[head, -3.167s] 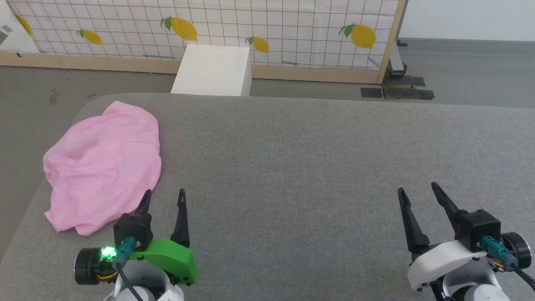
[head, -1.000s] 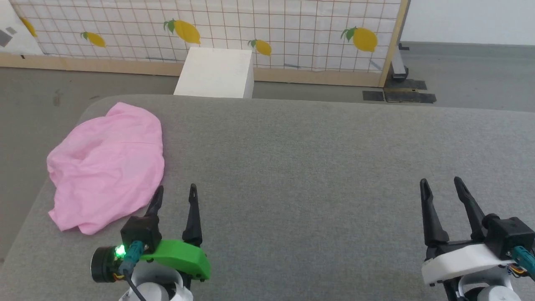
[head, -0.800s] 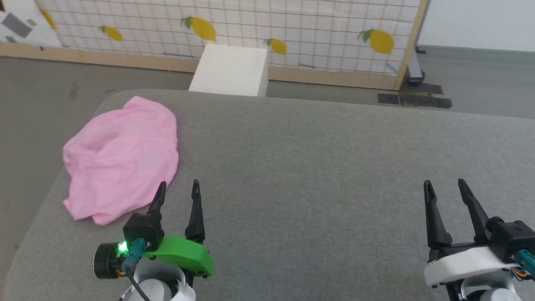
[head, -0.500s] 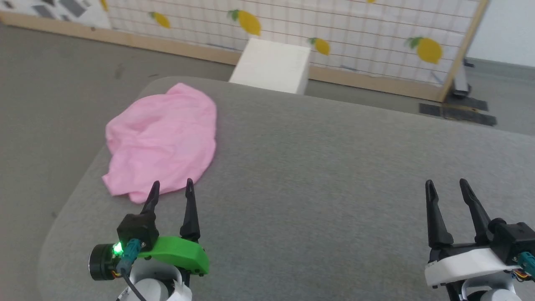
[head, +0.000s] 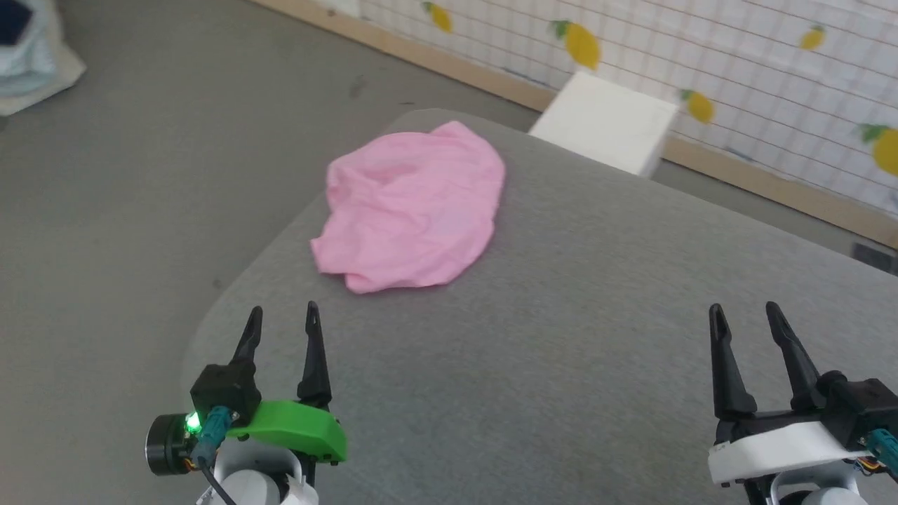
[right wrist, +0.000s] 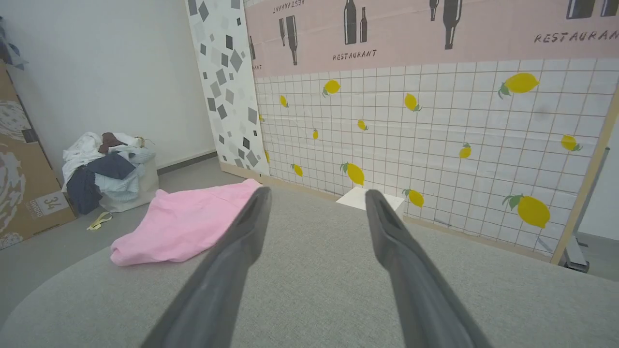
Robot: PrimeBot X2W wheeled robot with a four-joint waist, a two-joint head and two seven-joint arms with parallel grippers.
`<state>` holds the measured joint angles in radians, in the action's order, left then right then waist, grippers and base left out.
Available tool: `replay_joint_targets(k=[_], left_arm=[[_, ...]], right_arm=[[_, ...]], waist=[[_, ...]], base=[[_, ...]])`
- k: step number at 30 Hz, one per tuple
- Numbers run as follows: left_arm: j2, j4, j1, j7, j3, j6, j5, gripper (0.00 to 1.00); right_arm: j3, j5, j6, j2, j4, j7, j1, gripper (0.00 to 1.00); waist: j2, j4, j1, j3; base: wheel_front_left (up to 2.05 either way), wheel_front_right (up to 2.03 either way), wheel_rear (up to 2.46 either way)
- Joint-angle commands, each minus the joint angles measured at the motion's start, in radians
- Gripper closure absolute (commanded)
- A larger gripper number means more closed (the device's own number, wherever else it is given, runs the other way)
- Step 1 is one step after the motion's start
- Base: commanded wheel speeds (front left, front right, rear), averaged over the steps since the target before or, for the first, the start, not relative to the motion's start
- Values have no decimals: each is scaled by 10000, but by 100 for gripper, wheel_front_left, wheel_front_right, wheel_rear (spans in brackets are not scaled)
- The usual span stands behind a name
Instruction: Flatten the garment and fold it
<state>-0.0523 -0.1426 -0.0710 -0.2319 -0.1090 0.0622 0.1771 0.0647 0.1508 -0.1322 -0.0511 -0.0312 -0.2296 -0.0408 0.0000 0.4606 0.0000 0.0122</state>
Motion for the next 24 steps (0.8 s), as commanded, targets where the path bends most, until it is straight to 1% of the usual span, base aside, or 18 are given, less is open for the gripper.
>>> replay_joint_targets(k=[1,5,10,21,24], left_arm=[[17,-35,62,-103,6,4,91,0],[18,-60,63,-189,46,-11,131,0],[20,-78,93,-289,76,-3,190,0],[20,-66,104,-299,169,38,276,0],[20,-175,-3,-299,179,-49,435,0]], right_arm=[[9,86,14,7,-26,-127,-42,0],[1,163,14,8,-21,-213,-19,0],[-19,208,15,9,-45,-312,-3,0],[33,180,15,9,-54,-322,-16,0],[89,195,15,9,-32,-322,-53,0]], waist=[[0,1125,0,54],[0,1611,0,26],[0,1966,0,-16],[0,1892,0,-93],[0,1932,0,-115]], base=[[0,0,0],[0,0,0],[0,0,0],[0,0,0],[0,0,0]])
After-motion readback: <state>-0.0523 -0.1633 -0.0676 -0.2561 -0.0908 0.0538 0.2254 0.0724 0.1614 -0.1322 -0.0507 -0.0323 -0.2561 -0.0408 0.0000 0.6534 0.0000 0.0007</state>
